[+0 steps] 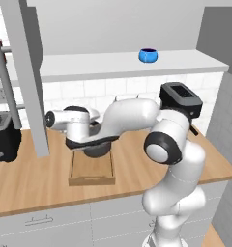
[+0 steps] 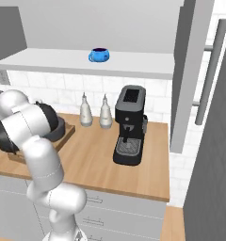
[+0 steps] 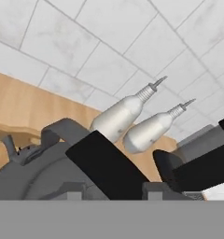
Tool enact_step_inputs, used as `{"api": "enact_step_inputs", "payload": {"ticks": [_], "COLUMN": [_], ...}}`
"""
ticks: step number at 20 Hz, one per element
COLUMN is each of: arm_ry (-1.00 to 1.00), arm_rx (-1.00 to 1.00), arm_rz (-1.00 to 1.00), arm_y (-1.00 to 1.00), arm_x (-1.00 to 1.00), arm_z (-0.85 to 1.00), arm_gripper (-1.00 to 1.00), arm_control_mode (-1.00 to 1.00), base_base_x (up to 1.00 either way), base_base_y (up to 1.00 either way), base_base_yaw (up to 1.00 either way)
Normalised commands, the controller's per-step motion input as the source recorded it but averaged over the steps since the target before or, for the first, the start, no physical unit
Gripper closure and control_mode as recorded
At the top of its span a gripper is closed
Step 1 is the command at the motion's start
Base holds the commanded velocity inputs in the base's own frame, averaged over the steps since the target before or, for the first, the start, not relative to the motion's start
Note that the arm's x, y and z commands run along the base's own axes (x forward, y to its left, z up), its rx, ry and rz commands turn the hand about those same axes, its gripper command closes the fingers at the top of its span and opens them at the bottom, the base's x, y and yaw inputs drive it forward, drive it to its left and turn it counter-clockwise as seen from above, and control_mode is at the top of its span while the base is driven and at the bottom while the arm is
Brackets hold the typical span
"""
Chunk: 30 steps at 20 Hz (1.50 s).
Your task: Pick the kettle from the counter and place it on the tray. Then pick the mug from the cabinet and place it on the tray. Then close the cabinet doors.
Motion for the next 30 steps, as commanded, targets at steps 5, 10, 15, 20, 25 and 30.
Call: {"api": "enact_step_inputs", "payload": {"ticks": [5, 10, 15, 20, 25, 30], "arm_ry": [-0.02, -0.07, -0.08, -0.04, 0.02, 0.01], "arm_rx": [0.00, 0.00, 0.00, 0.01, 0.03, 0.01], "arm_rz": [-0.13, -0.17, -0.17, -0.27, -0.29, -0.25], "arm_y": [0.08, 0.30, 0.33, 0.02, -0.58, -0.86], "arm_x": [-0.24, 0.00, 0.00, -0.15, -0.30, -0.34], "arm_z": [-0.16, 0.00, 0.00, 0.12, 0.17, 0.00], "arm_gripper": [-1.00, -1.00, -1.00, -1.00, -1.00, -1.00], "arm_control_mode": [-1.00, -1.00, -1.00, -1.00, -1.00, -1.00], "base_base_x": [0.00, 0.00, 0.00, 0.00, 0.00, 0.00], "base_base_y": [0.00, 0.00, 0.00, 0.00, 0.00, 0.00], "base_base_yaw": [0.00, 0.00, 0.00, 0.00, 0.00, 0.00]}}
